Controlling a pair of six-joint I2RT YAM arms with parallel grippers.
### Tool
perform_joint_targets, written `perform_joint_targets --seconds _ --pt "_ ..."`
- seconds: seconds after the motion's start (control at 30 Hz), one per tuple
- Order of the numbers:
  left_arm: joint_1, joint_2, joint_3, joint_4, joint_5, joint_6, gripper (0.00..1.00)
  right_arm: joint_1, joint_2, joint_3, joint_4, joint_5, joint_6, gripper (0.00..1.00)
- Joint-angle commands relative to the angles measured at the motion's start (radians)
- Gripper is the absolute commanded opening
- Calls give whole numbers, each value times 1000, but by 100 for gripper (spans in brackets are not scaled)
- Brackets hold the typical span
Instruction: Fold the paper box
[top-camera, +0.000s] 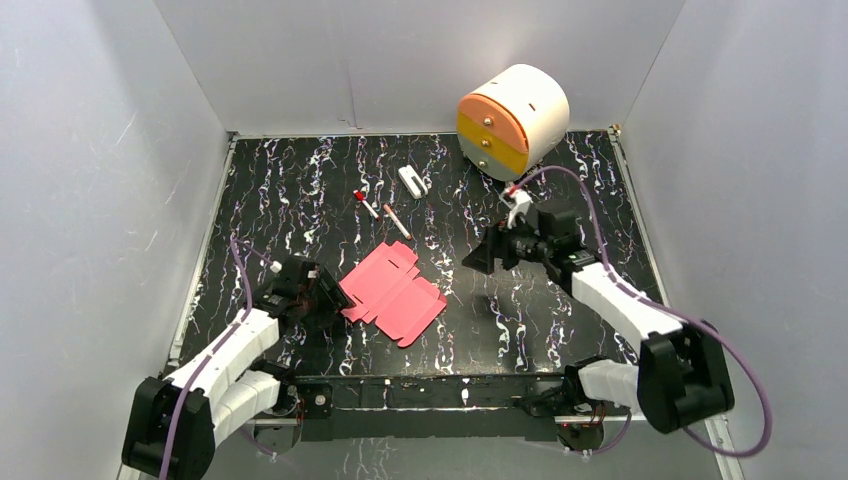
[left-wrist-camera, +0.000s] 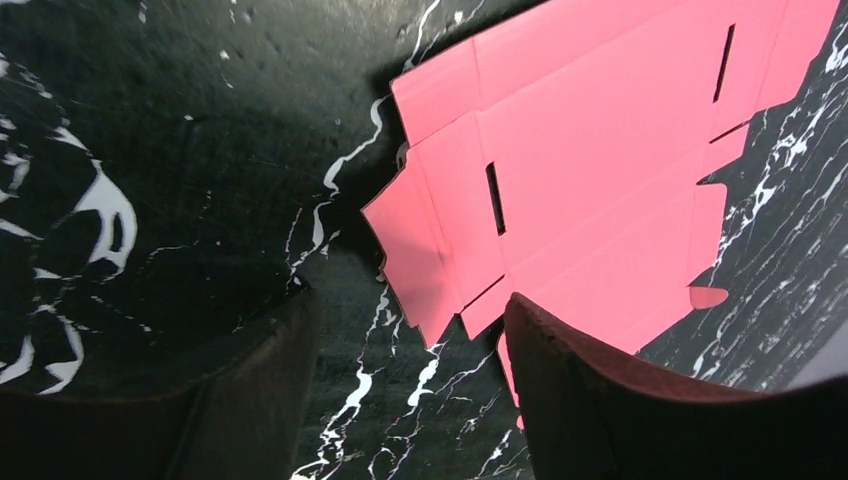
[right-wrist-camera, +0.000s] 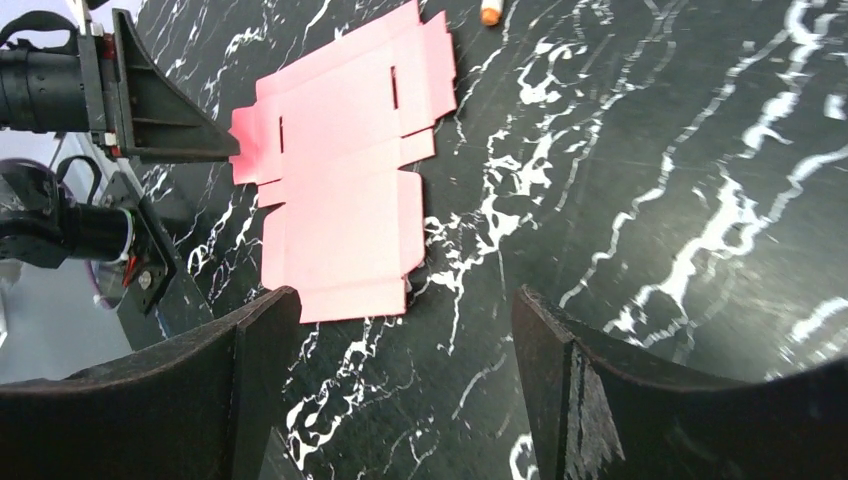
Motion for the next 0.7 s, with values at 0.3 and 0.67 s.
perform_joint_targets --seconds 0.3,0.67 --pt "14 73 -95 251 109 -16 43 149 345 146 306 4 111 74" --pt "14 138 -76 447 239 76 9 150 557 232 347 -17 95 67"
